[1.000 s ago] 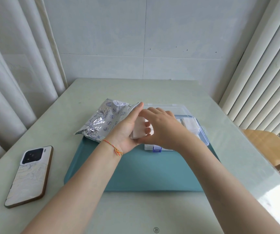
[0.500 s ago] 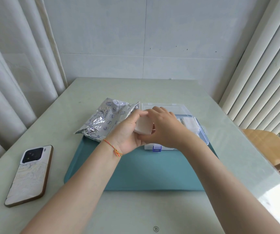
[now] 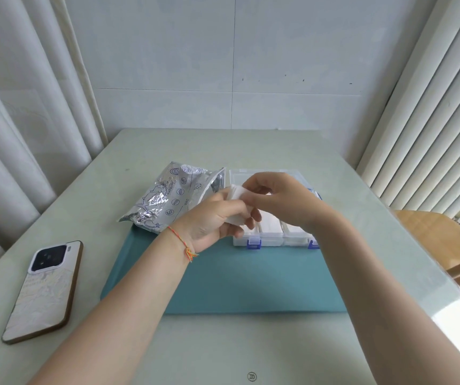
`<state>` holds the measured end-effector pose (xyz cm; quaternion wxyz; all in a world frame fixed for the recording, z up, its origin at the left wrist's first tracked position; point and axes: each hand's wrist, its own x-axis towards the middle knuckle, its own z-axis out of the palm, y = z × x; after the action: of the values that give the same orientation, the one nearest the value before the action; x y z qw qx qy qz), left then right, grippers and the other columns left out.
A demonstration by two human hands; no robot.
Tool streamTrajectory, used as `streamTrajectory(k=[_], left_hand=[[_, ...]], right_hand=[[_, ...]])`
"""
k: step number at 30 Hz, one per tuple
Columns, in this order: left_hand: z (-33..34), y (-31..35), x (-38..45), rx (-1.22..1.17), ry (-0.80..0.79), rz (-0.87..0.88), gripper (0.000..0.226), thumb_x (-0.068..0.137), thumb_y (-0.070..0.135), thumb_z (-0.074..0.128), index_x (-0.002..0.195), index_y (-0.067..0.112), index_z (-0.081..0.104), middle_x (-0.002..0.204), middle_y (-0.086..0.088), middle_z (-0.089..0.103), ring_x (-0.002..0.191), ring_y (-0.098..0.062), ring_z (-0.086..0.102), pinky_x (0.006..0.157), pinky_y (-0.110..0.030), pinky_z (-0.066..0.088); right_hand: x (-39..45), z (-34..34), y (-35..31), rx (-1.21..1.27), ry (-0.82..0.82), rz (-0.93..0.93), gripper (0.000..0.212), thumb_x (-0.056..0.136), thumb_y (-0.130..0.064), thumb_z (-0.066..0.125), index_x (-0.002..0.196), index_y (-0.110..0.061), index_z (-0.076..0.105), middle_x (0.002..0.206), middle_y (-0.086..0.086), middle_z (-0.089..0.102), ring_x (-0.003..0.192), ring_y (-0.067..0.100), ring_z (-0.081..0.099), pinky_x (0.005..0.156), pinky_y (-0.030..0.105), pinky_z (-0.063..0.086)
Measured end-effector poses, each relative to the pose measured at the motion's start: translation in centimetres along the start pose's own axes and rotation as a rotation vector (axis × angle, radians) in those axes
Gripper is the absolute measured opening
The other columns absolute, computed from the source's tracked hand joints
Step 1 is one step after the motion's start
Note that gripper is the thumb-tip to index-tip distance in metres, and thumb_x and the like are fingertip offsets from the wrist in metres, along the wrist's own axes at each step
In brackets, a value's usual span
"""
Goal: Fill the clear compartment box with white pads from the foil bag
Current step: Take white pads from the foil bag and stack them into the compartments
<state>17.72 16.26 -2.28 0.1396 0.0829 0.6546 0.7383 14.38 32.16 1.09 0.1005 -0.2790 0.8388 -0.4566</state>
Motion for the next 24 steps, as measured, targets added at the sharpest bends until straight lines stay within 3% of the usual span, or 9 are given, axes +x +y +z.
streamTrajectory(k=[2,4,7,12,15,17,20,24], left_hand=[[0.1,-0.1,0.4,-0.055,0.066,-0.020,0.031,0.074,0.012,0.055,0.104,0.009,0.060,0.091,-0.012,0.065,0.083,-0.023,0.064,0.063,-0.032,0.054],[0.2,-0.1,1.0,-0.027,0.164,-0.016,0.029,0.073,0.017,0.059,0.101,0.010,0.062,0.096,-0.011,0.062,0.090,-0.023,0.061,0.071,-0.038,0.056],[0.8,0.2,1.7,0.109,0.288,0.024,0.001,0.086,0.013,0.062,0.086,0.013,0.063,0.083,-0.006,0.058,0.078,-0.017,0.056,0.062,-0.033,0.054],[3.0,0.3,3.6,0.133,0.415,0.066,0.008,0.090,0.012,0.063,0.083,0.012,0.062,0.074,-0.007,0.058,0.061,-0.014,0.058,0.054,-0.023,0.049],[4.2,-0.6,5.5,0.292,0.455,0.091,0.009,0.082,0.022,0.070,0.082,0.017,0.063,0.076,0.001,0.064,0.071,-0.012,0.060,0.067,-0.027,0.050],[4.7,-1.1,6.6,0.597,0.421,0.131,0.015,0.081,0.028,0.073,0.091,0.021,0.064,0.094,0.004,0.064,0.087,-0.009,0.059,0.077,-0.023,0.046],[5.2,-1.9,7.5,1.073,0.188,0.128,0.046,0.077,0.042,0.077,0.116,0.027,0.057,0.121,0.004,0.053,0.116,-0.010,0.046,0.093,-0.024,0.037],[5.7,-1.9,8.4,1.264,0.044,0.088,0.070,0.068,0.057,0.078,0.126,0.032,0.050,0.133,0.005,0.048,0.128,-0.015,0.038,0.108,-0.038,0.034]], right_hand=[[0.3,-0.7,0.6,-0.002,0.040,0.038,0.014,0.090,-0.024,0.065,0.088,-0.010,0.067,0.077,0.008,0.072,0.066,0.011,0.060,0.069,0.027,0.046],[0.4,-1.7,1.4,-0.011,0.079,0.085,0.021,0.088,-0.031,0.067,0.086,-0.010,0.067,0.073,0.002,0.068,0.065,0.009,0.058,0.067,0.028,0.045],[0.4,-2.9,2.5,0.131,0.103,0.134,0.026,0.089,-0.028,0.068,0.089,-0.002,0.064,0.076,0.006,0.065,0.068,0.013,0.060,0.068,0.033,0.049],[-0.5,-4.6,4.5,0.449,0.154,0.169,0.014,0.087,-0.007,0.069,0.098,-0.001,0.062,0.088,0.013,0.066,0.081,0.026,0.065,0.074,0.038,0.057],[-1.0,-6.0,6.2,0.394,0.308,0.197,0.025,0.086,-0.004,0.069,0.110,-0.005,0.062,0.086,0.016,0.068,0.076,0.029,0.064,0.081,0.047,0.055],[-1.8,-7.1,7.4,0.248,0.367,0.228,0.031,0.087,-0.007,0.066,0.114,-0.019,0.057,0.076,0.013,0.069,0.065,0.025,0.061,0.071,0.043,0.053],[-3.0,-8.0,8.7,0.057,0.363,0.279,0.021,0.089,-0.009,0.057,0.102,-0.026,0.055,0.066,0.009,0.063,0.052,0.016,0.050,0.054,0.026,0.041],[-3.3,-8.0,9.3,-0.125,0.308,0.346,0.012,0.090,-0.013,0.058,0.088,-0.022,0.064,0.079,0.003,0.062,0.051,0.013,0.042,0.037,0.014,0.029]])
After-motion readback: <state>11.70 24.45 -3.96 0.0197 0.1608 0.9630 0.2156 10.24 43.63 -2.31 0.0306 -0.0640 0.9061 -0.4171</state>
